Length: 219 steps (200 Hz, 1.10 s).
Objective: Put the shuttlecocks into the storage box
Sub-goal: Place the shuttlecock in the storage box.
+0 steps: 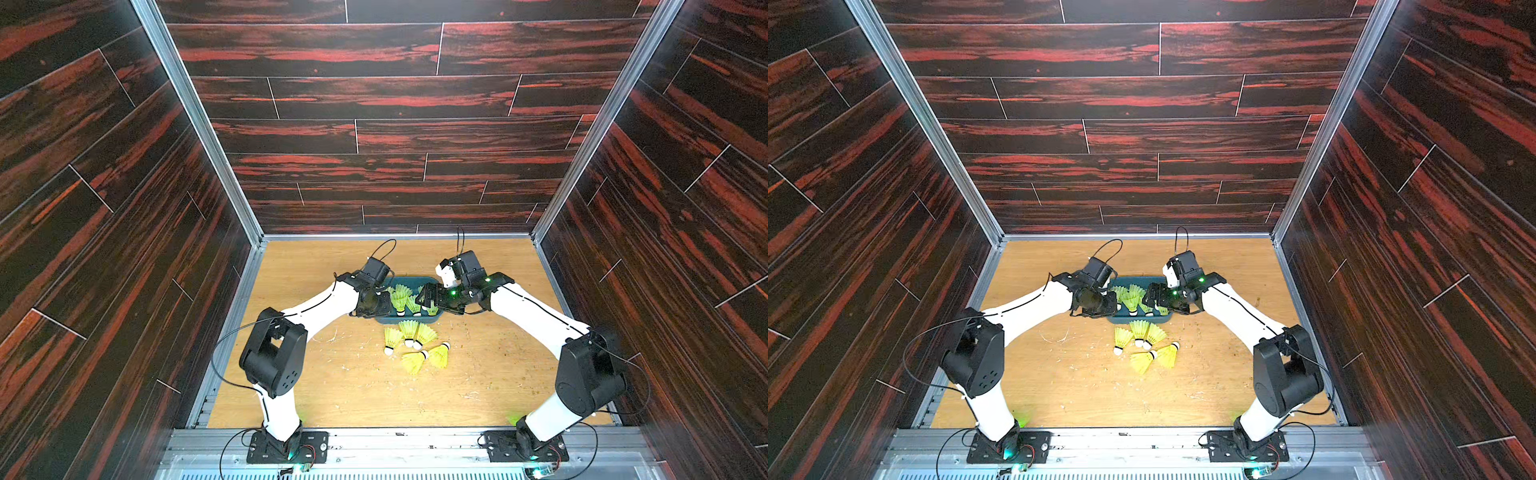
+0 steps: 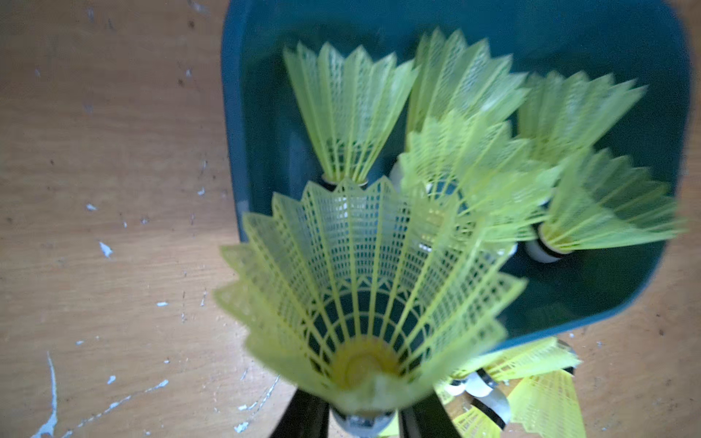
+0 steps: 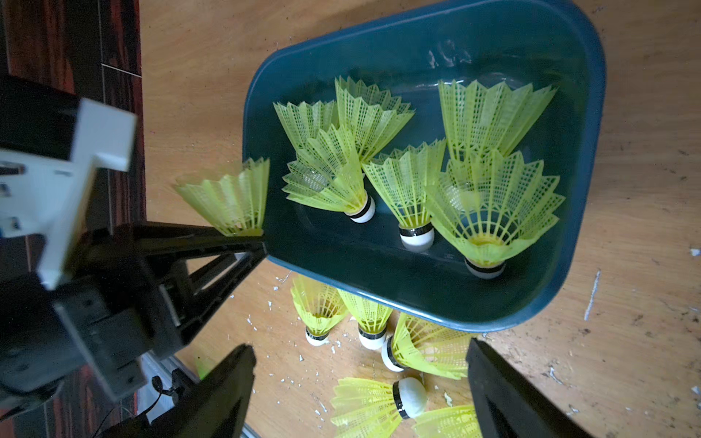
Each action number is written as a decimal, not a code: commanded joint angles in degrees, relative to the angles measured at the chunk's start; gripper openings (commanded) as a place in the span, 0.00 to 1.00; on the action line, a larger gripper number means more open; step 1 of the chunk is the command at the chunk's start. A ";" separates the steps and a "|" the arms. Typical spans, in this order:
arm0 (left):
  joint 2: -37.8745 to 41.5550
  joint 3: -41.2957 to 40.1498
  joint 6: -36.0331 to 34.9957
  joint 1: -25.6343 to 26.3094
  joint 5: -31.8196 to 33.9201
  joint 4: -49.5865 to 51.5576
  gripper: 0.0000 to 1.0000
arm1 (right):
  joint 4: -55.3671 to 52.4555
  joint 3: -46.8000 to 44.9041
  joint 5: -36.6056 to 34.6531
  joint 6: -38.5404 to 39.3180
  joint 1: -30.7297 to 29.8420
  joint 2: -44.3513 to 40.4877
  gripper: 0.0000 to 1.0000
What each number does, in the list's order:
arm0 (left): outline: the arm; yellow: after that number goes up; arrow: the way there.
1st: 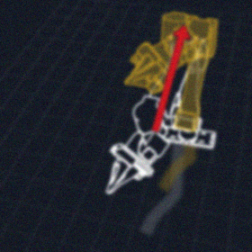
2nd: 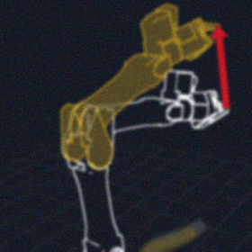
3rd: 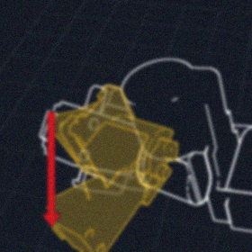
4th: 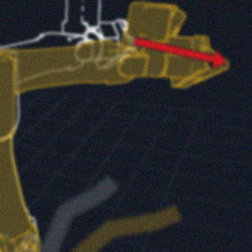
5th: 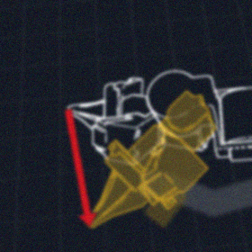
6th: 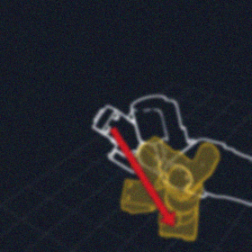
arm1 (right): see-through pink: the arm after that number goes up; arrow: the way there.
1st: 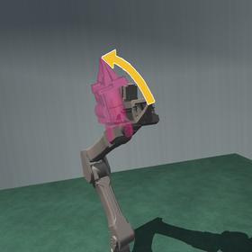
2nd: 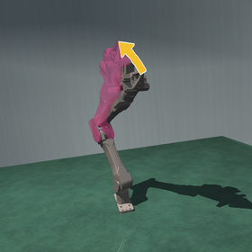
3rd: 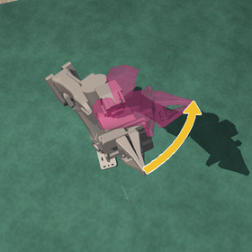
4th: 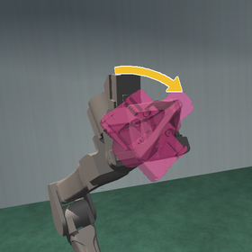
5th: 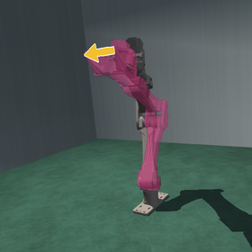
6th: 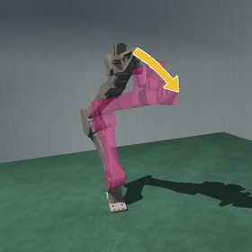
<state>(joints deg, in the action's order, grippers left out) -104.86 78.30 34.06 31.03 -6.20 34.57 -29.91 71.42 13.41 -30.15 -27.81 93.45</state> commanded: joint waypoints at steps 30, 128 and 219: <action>-1.22 3.21 0.14 0.00 1.71 1.69 0.26 | 0.00 1.38 0.30 0.36 0.26 0.91 0.91; -3.31 4.93 0.04 0.00 1.82 3.74 0.32 | 0.29 0.82 0.13 0.27 0.30 0.97 0.92; -2.57 7.10 -0.49 0.00 3.56 6.18 0.48 | 0.90 0.37 0.40 0.10 0.30 0.77 0.91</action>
<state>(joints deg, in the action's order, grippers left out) -108.49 83.02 34.09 31.03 -3.99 38.22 -29.08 71.42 13.45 -30.15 -27.81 93.56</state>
